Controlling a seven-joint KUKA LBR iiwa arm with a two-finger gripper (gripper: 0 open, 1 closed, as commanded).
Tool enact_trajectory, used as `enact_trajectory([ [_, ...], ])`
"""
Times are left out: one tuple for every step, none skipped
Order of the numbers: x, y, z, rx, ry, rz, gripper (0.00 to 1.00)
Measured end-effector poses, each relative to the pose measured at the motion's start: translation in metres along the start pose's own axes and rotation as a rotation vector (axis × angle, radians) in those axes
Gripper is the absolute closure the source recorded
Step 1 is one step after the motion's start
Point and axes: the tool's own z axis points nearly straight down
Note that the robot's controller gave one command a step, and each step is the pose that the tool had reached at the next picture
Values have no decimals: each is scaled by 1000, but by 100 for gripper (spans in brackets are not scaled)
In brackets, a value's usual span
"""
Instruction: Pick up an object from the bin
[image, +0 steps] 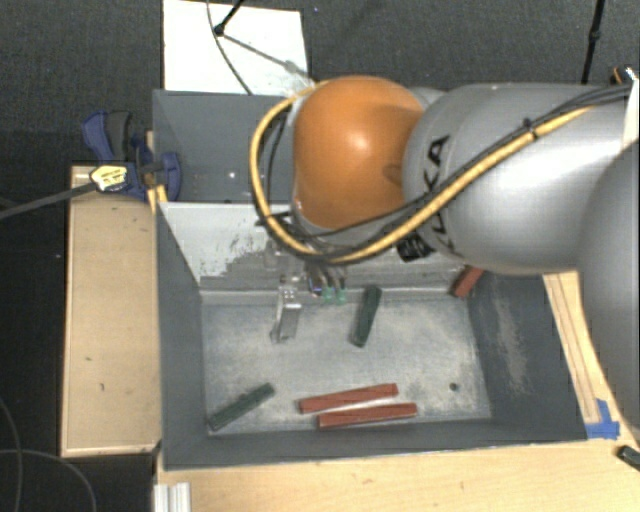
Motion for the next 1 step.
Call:
enact_trajectory([
  [47,2,133,4,10,-59,0],
])
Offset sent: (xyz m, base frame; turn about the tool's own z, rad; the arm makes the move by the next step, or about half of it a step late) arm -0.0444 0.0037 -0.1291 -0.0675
